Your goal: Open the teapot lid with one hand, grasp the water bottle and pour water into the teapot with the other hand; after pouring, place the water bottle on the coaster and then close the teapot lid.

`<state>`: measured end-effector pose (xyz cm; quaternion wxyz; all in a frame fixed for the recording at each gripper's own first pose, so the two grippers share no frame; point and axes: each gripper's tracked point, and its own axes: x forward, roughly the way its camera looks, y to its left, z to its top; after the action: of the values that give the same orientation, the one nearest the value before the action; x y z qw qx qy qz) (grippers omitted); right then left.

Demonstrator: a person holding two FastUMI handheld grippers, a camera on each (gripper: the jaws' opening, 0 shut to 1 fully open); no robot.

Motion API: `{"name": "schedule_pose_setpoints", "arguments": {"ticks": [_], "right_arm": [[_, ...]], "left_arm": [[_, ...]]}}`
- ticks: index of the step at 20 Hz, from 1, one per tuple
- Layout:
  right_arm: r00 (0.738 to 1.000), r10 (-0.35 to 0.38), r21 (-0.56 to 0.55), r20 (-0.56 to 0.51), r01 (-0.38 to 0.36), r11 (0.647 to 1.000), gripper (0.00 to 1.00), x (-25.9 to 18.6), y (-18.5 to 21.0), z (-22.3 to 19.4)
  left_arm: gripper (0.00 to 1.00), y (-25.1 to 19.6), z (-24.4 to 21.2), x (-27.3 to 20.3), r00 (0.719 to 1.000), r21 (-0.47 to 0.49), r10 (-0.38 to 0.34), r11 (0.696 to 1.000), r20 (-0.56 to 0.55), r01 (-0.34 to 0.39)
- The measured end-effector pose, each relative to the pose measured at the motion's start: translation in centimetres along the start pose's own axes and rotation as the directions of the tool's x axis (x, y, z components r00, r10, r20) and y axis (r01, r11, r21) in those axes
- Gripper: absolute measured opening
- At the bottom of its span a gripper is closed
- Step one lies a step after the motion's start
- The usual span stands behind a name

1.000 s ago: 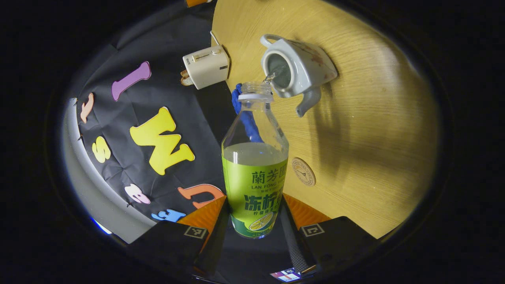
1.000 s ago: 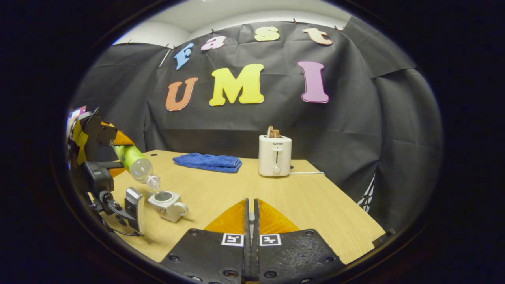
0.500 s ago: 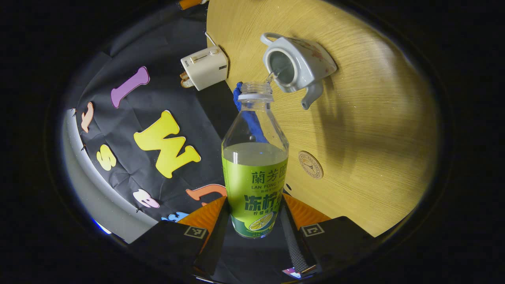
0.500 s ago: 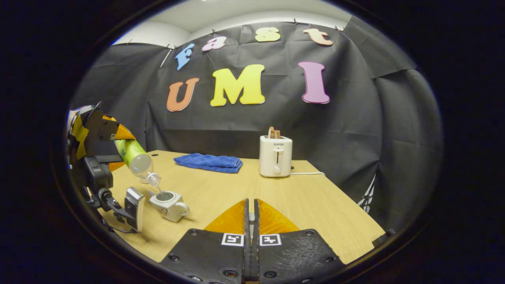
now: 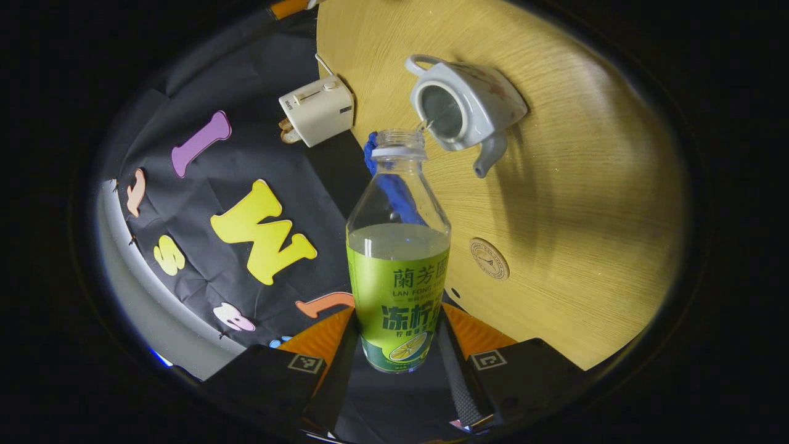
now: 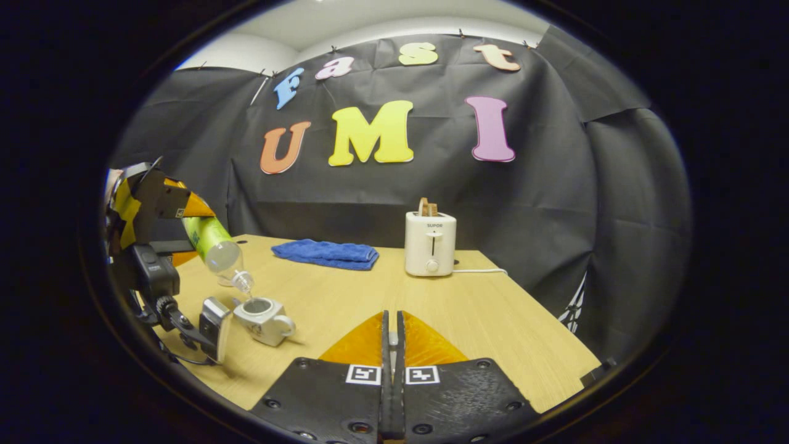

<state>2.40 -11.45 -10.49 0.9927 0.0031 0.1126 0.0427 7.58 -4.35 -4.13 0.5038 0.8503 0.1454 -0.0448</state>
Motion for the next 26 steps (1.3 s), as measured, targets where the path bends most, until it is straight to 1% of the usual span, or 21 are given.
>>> {"name": "schedule_pose_setpoints", "arguments": {"ticks": [3,6,10,11,12,14,16,18,19,20,22,23,25,26], "right_arm": [[1.0,0.001,-0.003,-0.003,-0.001,1.0,0.0,0.0,0.1,-0.1],[1.0,-0.001,-0.005,-0.001,0.001,1.0,0.0,0.1,0.1,0.1],[1.0,-0.01,-0.014,0.012,0.01,1.0,0.0,-0.3,0.2,0.8],[1.0,-0.013,-0.015,0.016,0.013,1.0,0.0,-0.3,0.3,0.9],[1.0,-0.015,-0.016,0.018,0.016,1.0,0.0,-0.3,0.3,1.2],[0.999,-0.021,-0.018,0.025,0.022,1.0,0.0,-0.5,0.5,1.7],[0.999,-0.027,-0.021,0.032,0.028,0.999,0.0,-0.5,0.7,2.3],[0.999,-0.026,-0.026,0.042,0.027,0.999,0.0,-0.6,1.4,3.2],[0.999,-0.024,-0.032,0.047,0.025,0.999,0.0,-0.6,1.9,3.7],[0.998,-0.021,-0.039,0.054,0.024,0.999,0.0,-0.5,2.4,4.2],[0.998,-0.01,-0.052,0.066,0.013,0.999,0.0,-0.3,3.7,5.1],[0.998,-0.002,-0.057,0.07,0.006,0.998,0.0,-0.2,4.4,5.5],[0.997,0.015,-0.068,0.075,-0.01,0.998,0.0,0.1,6.0,6.3],[0.996,0.023,-0.071,0.082,-0.017,0.997,0.0,0.2,6.8,6.7]], "left_arm": [[0.71,-0.1,0.2,0.1,1.0,-0.013,-0.004,1.0,0.005,0.004],[0.71,-0.3,0.4,0.2,1.0,-0.049,-0.003,0.999,0.015,0.003],[0.72,-1.1,0.6,0.3,0.999,-0.132,-0.007,0.991,0.036,0.012],[0.68,-1.3,0.7,0.3,0.999,-0.153,-0.007,0.988,0.039,0.013],[0.71,-1.6,0.7,0.3,0.999,-0.181,-0.01,0.983,0.046,0.018],[0.71,-2.5,0.8,0.2,0.998,-0.257,-0.014,0.966,0.069,0.031],[0.71,-3.5,1.2,0.4,0.994,-0.351,-0.028,0.934,0.107,0.064],[0.71,-4.4,1.2,0.4,0.989,-0.461,-0.04,0.882,0.145,0.103],[0.71,-4.8,1.2,0.4,0.986,-0.522,-0.041,0.844,0.162,0.121],[0.71,-5.3,1.1,0.1,0.984,-0.585,-0.043,0.799,0.174,0.138],[0.72,-6.6,0.5,-0.7,0.977,-0.702,-0.052,0.688,0.206,0.185],[0.72,-6.8,0.3,-0.9,0.974,-0.745,-0.05,0.636,0.219,0.2],[0.72,-7.1,-0.6,-1.6,0.974,-0.806,-0.032,0.557,0.222,0.202],[0.68,-7.7,-1.3,-1.5,0.976,-0.831,-0.03,0.519,0.216,0.199]]}}
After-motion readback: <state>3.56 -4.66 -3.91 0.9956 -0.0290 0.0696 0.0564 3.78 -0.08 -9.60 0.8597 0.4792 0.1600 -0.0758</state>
